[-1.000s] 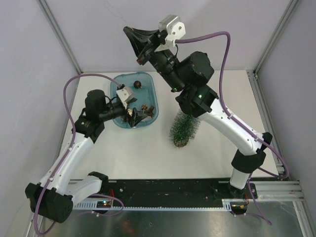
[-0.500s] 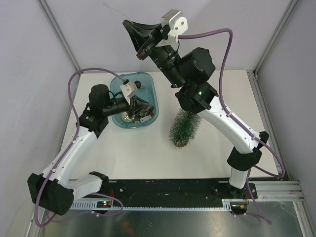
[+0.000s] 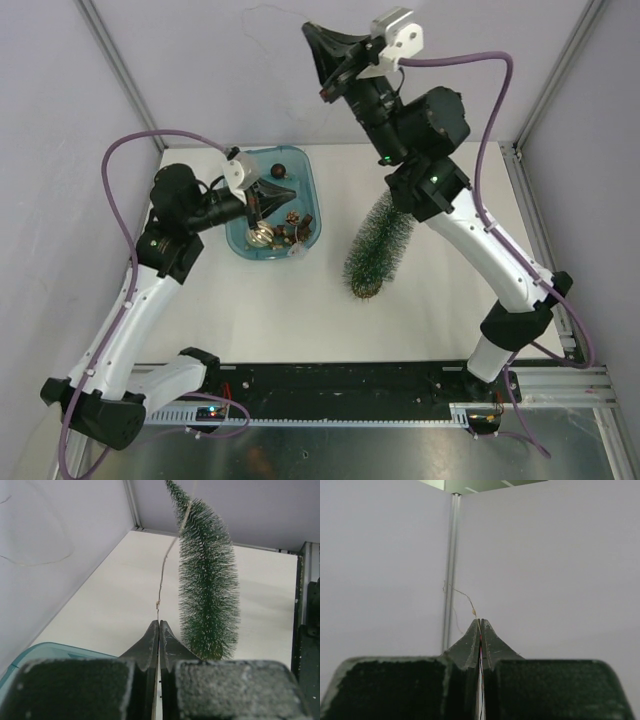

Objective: Decorate the small christmas tree

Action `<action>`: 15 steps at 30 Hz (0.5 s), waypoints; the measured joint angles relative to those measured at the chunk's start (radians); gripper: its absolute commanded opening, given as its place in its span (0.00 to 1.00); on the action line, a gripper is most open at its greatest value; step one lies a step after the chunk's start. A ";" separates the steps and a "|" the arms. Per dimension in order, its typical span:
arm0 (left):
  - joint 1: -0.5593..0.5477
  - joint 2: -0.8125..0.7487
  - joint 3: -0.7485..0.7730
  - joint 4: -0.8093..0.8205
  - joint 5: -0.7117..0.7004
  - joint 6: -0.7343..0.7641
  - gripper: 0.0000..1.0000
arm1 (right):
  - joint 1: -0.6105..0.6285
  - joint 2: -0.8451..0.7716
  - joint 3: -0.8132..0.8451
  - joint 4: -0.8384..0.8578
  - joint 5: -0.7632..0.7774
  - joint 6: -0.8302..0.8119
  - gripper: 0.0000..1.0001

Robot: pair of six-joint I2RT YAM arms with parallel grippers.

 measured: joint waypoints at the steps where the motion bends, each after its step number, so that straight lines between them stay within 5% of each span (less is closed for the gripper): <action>1: 0.000 -0.002 0.006 -0.008 0.002 -0.005 0.00 | -0.012 -0.014 -0.016 0.004 0.000 0.004 0.00; 6: -0.002 -0.003 0.056 -0.042 0.008 -0.019 0.02 | -0.051 -0.059 -0.048 0.028 0.000 0.029 0.00; 12: -0.003 -0.021 0.096 -0.059 0.045 -0.060 0.29 | -0.054 -0.095 -0.058 0.046 -0.001 0.037 0.00; 15: -0.006 -0.062 0.044 -0.061 0.064 -0.089 0.34 | -0.056 -0.116 -0.087 0.050 -0.003 0.037 0.00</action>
